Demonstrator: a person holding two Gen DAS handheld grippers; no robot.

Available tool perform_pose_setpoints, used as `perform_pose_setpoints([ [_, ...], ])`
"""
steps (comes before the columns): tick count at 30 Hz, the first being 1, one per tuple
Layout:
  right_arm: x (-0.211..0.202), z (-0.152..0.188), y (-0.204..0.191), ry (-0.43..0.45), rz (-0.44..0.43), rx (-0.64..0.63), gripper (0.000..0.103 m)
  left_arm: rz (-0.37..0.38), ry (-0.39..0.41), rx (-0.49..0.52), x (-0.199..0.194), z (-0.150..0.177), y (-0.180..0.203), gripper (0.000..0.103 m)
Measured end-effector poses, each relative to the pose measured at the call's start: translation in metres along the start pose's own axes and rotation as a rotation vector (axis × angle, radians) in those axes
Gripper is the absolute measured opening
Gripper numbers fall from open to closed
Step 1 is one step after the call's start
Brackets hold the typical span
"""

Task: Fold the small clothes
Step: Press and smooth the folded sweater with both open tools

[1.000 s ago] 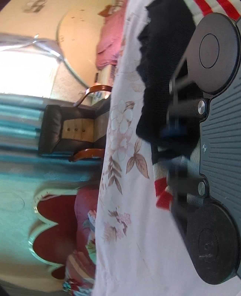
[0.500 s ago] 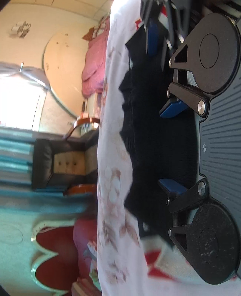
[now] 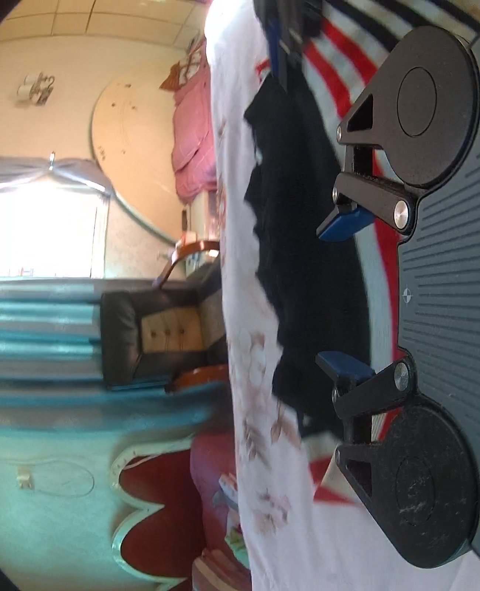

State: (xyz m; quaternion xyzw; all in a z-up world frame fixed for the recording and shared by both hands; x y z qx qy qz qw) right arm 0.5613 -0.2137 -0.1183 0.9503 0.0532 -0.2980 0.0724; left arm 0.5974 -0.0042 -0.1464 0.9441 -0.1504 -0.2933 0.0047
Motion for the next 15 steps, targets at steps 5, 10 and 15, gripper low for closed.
perform_pose_setpoints([
  [5,-0.004,0.024,-0.054,-0.048,-0.053,-0.068,0.039,0.008,-0.056,-0.006,0.007,0.027,0.026,0.085],
  [10,0.0,0.029,-0.057,-0.057,-0.036,-0.082,0.046,-0.001,-0.049,-0.041,0.002,0.039,0.015,0.085],
  [15,0.004,0.031,-0.029,-0.078,0.004,-0.067,0.052,-0.044,-0.053,-0.068,-0.016,0.046,-0.021,0.085],
])
Point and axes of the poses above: each gripper's, at about its wrist camera, not at the fingertips, and x roughly the way its jaws point, y to its right, z to its underside, the point moved 8 cm from there along x, roughly the way its jaws point, and after that the axes turned 9 degrees about z, right-handed, at the moved point
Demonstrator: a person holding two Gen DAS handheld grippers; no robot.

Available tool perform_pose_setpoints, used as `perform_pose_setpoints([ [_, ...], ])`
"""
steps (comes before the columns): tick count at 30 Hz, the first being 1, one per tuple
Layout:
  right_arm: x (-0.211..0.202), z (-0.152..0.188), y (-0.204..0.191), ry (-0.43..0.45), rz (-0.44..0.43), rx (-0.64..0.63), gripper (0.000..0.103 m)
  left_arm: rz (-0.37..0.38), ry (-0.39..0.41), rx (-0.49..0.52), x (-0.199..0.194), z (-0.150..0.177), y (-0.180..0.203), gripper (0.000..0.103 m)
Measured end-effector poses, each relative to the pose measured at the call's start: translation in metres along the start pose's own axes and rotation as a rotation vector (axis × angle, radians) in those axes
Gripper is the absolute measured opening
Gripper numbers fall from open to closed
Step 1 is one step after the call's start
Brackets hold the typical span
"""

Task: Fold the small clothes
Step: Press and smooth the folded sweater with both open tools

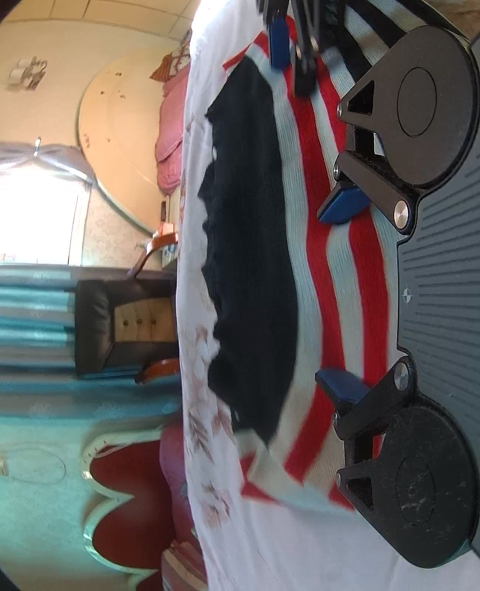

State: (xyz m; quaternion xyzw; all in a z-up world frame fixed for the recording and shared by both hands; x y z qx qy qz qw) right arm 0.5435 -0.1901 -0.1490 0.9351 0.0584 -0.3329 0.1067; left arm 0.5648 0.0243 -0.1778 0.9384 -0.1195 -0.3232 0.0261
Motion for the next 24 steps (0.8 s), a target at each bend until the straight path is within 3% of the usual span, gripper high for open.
perform_pose_setpoints([
  [5,-0.006,0.018,0.041,-0.014,0.013,0.072,0.052,-0.017,0.007,-0.017,-0.008,0.008,-0.016,0.086],
  [8,-0.011,0.012,0.033,-0.021,0.044,0.071,0.047,-0.022,0.019,-0.049,-0.016,0.0,-0.001,0.086],
  [12,-0.036,0.014,0.004,0.003,-0.036,0.06,0.046,0.027,0.008,0.015,-0.022,0.013,0.035,0.086],
  [14,-0.041,0.025,-0.017,-0.004,-0.049,-0.006,0.047,0.01,0.008,0.034,-0.021,0.023,0.04,0.086],
  [16,-0.043,0.034,-0.024,0.014,-0.013,-0.04,0.047,0.025,0.021,0.005,-0.028,0.027,0.035,0.086],
  [20,-0.056,0.04,-0.01,-0.003,-0.008,-0.025,0.048,-0.021,0.041,-0.021,-0.054,0.033,0.015,0.086],
  [24,-0.074,0.037,-0.019,0.01,-0.086,0.019,0.048,-0.035,0.049,-0.07,-0.059,0.046,0.002,0.086],
])
Point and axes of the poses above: each gripper's, at about its wrist camera, not at the fingertips, and x roughly the way its jaws point, y to its right, z to its underside, the point moved 8 cm from there along x, roughly the way its jaws point, and after that the axes turned 9 degrees about z, right-handed, at the moved point
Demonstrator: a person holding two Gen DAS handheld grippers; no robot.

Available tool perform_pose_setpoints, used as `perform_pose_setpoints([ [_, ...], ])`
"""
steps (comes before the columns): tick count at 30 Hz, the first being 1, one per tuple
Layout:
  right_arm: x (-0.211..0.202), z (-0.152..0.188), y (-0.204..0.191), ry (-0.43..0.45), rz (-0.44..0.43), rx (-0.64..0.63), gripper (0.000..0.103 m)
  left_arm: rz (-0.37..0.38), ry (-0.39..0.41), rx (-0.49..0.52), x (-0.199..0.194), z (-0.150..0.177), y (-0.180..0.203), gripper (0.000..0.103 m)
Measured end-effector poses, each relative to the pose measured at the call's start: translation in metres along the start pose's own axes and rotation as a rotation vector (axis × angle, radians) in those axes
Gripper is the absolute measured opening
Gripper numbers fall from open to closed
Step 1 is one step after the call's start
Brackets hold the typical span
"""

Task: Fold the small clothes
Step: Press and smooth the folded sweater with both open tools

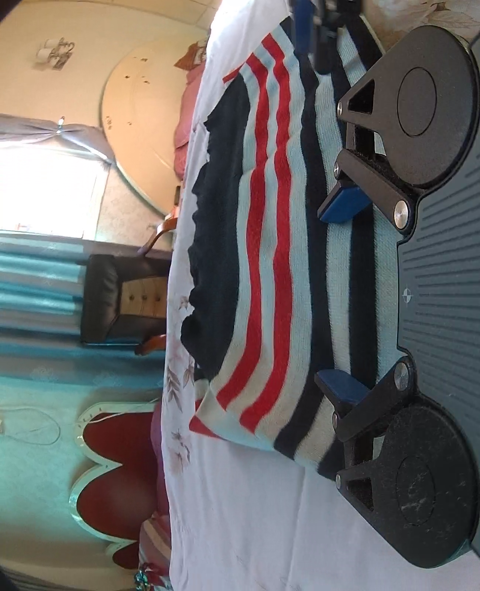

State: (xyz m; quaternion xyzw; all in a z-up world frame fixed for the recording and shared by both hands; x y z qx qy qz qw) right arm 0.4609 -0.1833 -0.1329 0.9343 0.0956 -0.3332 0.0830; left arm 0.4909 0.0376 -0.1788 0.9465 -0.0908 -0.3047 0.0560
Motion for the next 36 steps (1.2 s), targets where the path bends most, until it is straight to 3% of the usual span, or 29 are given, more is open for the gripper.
perform_pose_setpoints([
  [3,0.005,0.018,-0.018,-0.01,0.007,-0.132,0.049,-0.033,-0.006,0.022,-0.007,0.004,-0.008,0.086],
  [5,0.002,0.028,-0.01,0.005,0.015,-0.164,0.051,-0.022,-0.016,0.031,-0.013,0.009,-0.019,0.086],
  [8,-0.005,0.036,0.024,-0.021,0.06,-0.11,0.051,-0.007,-0.047,0.104,-0.019,0.017,-0.022,0.086],
  [11,-0.013,0.049,0.065,-0.042,0.132,-0.052,0.051,-0.015,-0.036,0.076,-0.027,0.021,-0.033,0.086],
  [14,-0.018,0.059,0.087,-0.067,0.093,0.063,0.051,-0.026,-0.027,0.072,-0.026,0.024,-0.034,0.086],
  [18,-0.014,0.058,0.077,-0.06,0.148,0.018,0.052,-0.05,-0.037,0.064,-0.021,0.022,-0.031,0.088],
  [27,-0.011,0.06,0.083,-0.05,0.152,0.06,0.052,-0.053,-0.051,0.074,-0.021,0.024,-0.031,0.088],
  [36,-0.011,0.058,0.083,-0.1,0.164,0.069,0.052,-0.056,-0.07,0.067,-0.02,0.026,-0.031,0.089],
])
Point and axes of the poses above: each gripper's, at about its wrist camera, not at the fingertips, and x roughly the way its jaws point, y to its right, z to its underside, the point moved 8 cm from there along x, roughly the way its jaws point, and after that the axes turned 9 degrees about z, right-handed, at the moved point
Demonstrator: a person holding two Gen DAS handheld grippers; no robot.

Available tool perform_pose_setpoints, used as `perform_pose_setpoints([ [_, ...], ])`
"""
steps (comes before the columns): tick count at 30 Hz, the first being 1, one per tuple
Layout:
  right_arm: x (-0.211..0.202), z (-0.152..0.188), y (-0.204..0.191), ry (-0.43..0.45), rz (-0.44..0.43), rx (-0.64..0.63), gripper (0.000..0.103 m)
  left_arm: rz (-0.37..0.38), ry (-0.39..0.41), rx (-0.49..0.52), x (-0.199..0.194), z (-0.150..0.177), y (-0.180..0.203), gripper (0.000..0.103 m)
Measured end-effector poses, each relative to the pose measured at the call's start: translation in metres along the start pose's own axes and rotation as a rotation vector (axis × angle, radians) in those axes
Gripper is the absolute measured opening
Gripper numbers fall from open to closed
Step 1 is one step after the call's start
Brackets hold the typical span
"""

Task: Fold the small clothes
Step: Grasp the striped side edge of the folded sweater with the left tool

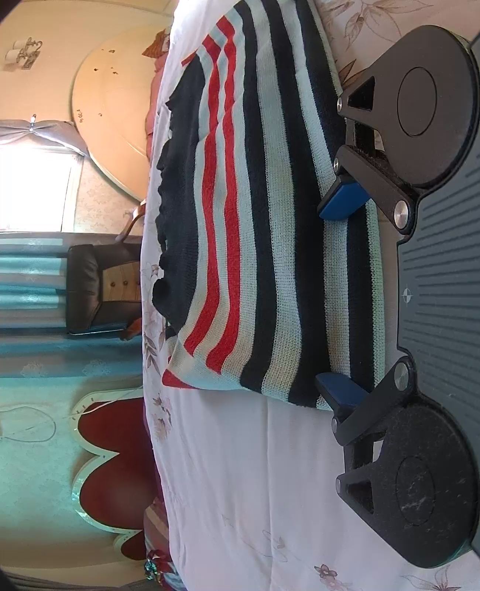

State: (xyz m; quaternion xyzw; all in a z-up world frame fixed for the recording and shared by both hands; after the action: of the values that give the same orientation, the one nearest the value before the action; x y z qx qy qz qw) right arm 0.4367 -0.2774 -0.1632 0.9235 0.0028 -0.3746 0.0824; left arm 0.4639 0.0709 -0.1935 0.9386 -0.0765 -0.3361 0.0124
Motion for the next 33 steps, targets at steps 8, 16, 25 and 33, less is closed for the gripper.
perform_pose_setpoints([
  [8,-0.002,-0.004,0.0,-0.041,0.007,-0.013,0.049,0.046,-0.033,-0.054,-0.019,-0.008,-0.01,0.089],
  [16,-0.062,-0.016,0.023,0.005,-0.063,0.09,0.012,0.156,0.036,-0.427,-0.065,0.018,-0.048,0.088],
  [25,-0.057,-0.058,-0.038,0.062,-0.195,0.065,0.013,0.299,0.19,-0.906,-0.017,0.044,-0.058,0.061],
  [33,-0.011,-0.083,-0.069,0.036,-0.295,0.135,0.01,0.29,0.262,-0.964,0.016,0.034,-0.07,0.044],
])
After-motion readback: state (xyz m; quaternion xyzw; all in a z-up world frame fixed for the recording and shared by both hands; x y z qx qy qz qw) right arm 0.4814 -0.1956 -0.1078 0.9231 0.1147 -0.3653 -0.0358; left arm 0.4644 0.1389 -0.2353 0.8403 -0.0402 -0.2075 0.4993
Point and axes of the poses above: each gripper's, at about its wrist camera, not at the fingertips, and x roughly the way its jaws point, y to its right, z to its underside, the point moved 8 cm from there along x, roughly the way its jaws point, and after that the axes turned 9 degrees about z, right-handed, at the moved point
